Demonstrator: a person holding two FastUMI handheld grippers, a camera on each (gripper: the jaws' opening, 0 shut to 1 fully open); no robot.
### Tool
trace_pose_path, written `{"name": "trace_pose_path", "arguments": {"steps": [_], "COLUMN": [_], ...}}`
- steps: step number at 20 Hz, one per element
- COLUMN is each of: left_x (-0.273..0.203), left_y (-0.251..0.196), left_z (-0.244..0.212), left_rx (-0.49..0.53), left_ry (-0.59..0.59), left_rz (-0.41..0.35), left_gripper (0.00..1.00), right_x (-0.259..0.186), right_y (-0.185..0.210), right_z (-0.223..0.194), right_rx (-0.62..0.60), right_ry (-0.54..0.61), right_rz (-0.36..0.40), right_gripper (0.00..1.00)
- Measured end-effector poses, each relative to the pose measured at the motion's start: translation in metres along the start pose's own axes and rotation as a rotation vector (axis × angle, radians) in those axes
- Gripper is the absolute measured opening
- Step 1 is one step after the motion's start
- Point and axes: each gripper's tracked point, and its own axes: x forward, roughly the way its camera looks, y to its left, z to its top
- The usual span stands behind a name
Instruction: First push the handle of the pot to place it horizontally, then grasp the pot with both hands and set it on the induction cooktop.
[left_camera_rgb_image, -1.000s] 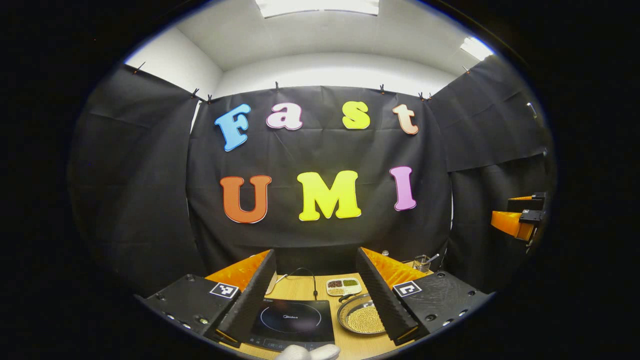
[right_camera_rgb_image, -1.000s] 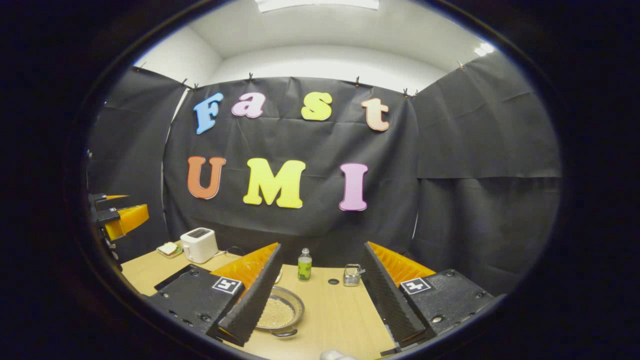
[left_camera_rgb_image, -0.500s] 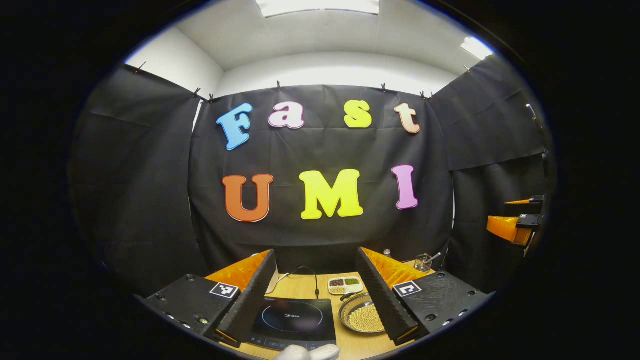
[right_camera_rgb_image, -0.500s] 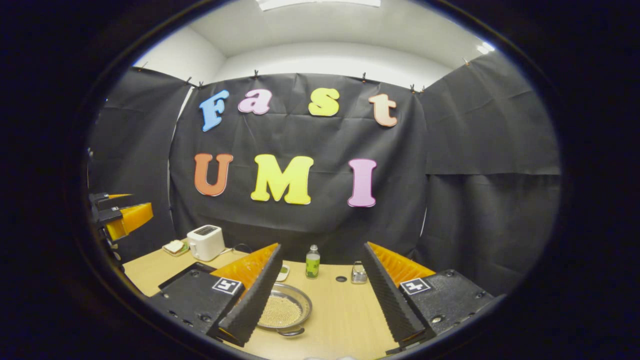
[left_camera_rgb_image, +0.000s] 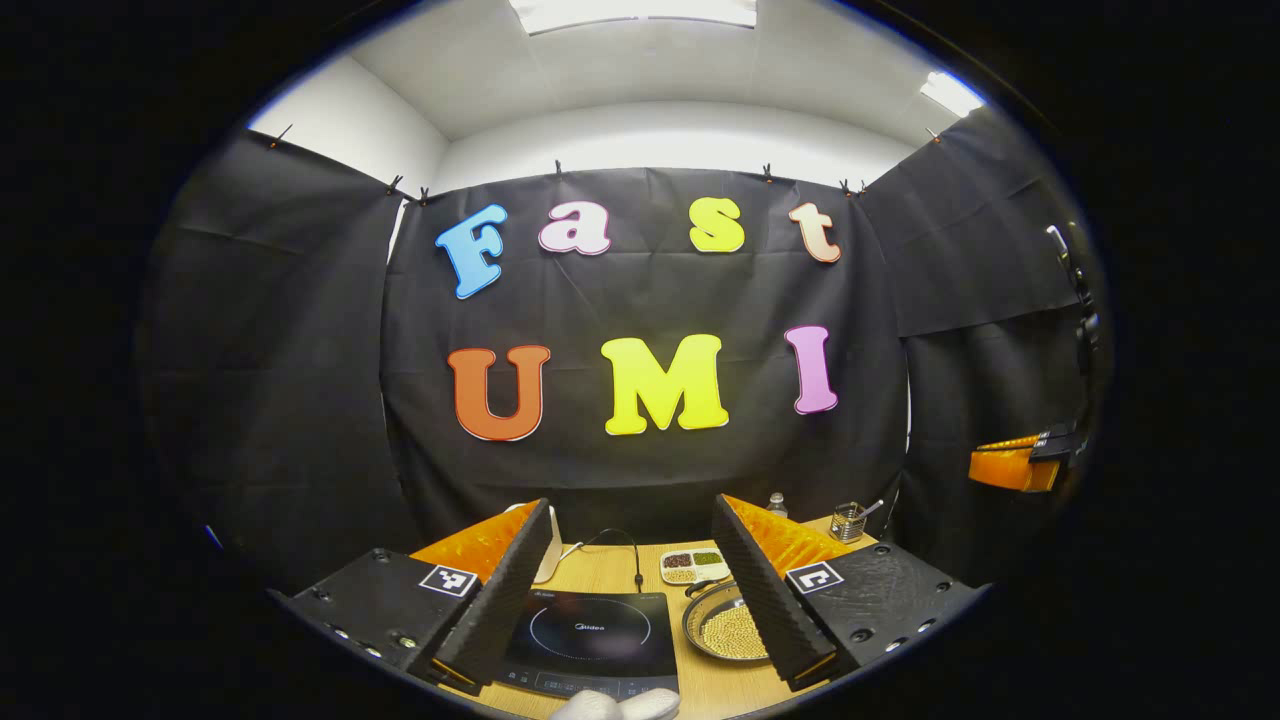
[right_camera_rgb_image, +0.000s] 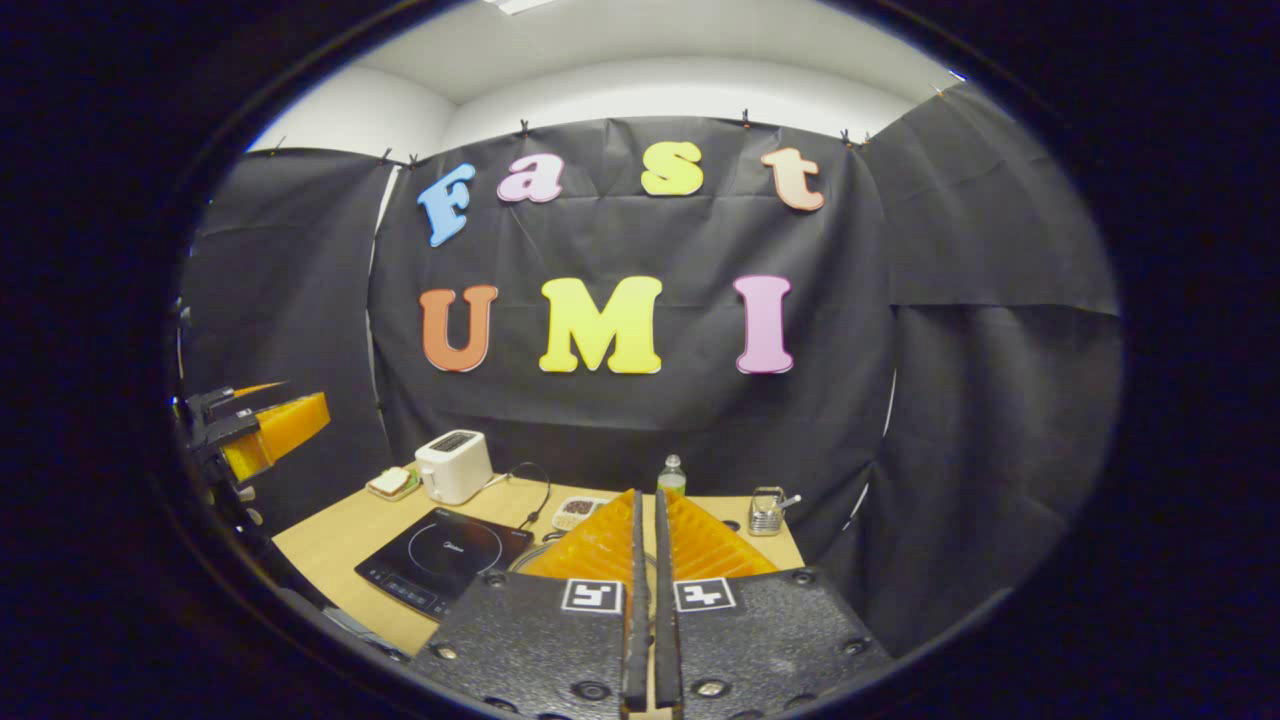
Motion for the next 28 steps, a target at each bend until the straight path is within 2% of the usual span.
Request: {"name": "trace_pose_path", "arguments": {"steps": [2, 4, 6, 8, 9, 12, 13, 14, 15, 16, 17, 23, 24, 25, 28], "left_x": [-0.001, 0.000, -0.002, -0.004, -0.004, -0.006, -0.006, -0.007, -0.006, -0.007, -0.007, -0.007, -0.007, -0.008, -0.009], "left_y": [-0.003, -0.002, -0.003, -0.002, -0.001, 0.003, 0.002, 0.003, 0.002, 0.001, 0.000, -0.001, 0.000, 0.001, 0.004], "left_z": [-0.001, 0.002, 0.003, 0.002, 0.000, 0.000, -0.001, -0.001, -0.002, -0.002, -0.003, -0.009, -0.008, -0.009, -0.013], "left_rx": [-0.009, -0.007, -0.004, -0.002, -0.002, -0.005, -0.005, -0.005, -0.003, -0.001, 0.001, -0.011, -0.013, -0.013, -0.007], "left_ry": [0.007, 0.002, -0.001, 0.003, 0.004, 0.011, 0.014, 0.018, 0.022, 0.023, 0.026, 0.052, 0.051, 0.054, 0.065], "left_rz": [-0.003, 0.001, 0.008, 0.014, 0.018, 0.035, 0.040, 0.045, 0.047, 0.048, 0.050, 0.061, 0.067, 0.071, 0.086], "left_gripper": [0.96, 0.96, 0.96, 0.96, 0.96, 0.96, 0.96, 0.96, 0.96, 1.00, 0.96, 0.96, 0.96, 0.96, 0.96], "right_x": [0.006, 0.017, 0.028, 0.039, 0.044, 0.058, 0.060, 0.063, 0.063, 0.066, 0.069, 0.084, 0.085, 0.087, 0.097], "right_y": [0.016, 0.017, 0.026, 0.033, 0.035, 0.045, 0.049, 0.052, 0.054, 0.056, 0.059, 0.069, 0.071, 0.072, 0.068], "right_z": [-0.020, -0.045, -0.071, -0.100, -0.114, -0.157, -0.176, -0.192, -0.207, -0.220, -0.232, -0.293, -0.298, -0.306, -0.326], "right_rx": [0.021, 0.017, 0.028, 0.030, 0.027, 0.015, 0.012, 0.007, 0.003, -0.006, -0.015, -0.052, -0.049, -0.048, -0.030], "right_ry": [0.054, 0.112, 0.171, 0.224, 0.251, 0.330, 0.361, 0.398, 0.427, 0.453, 0.476, 0.595, 0.607, 0.628, 0.677], "right_rz": [0.052, 0.062, 0.091, 0.115, 0.118, 0.150, 0.164, 0.171, 0.179, 0.185, 0.192, 0.217, 0.223, 0.225, 0.209], "right_gripper": [0.02, 0.00, 0.04, 0.00, 0.04, 0.01, 0.04, 0.01, 0.04, 0.04, 0.04, 0.04, 0.00, 0.04, 0.04]}}
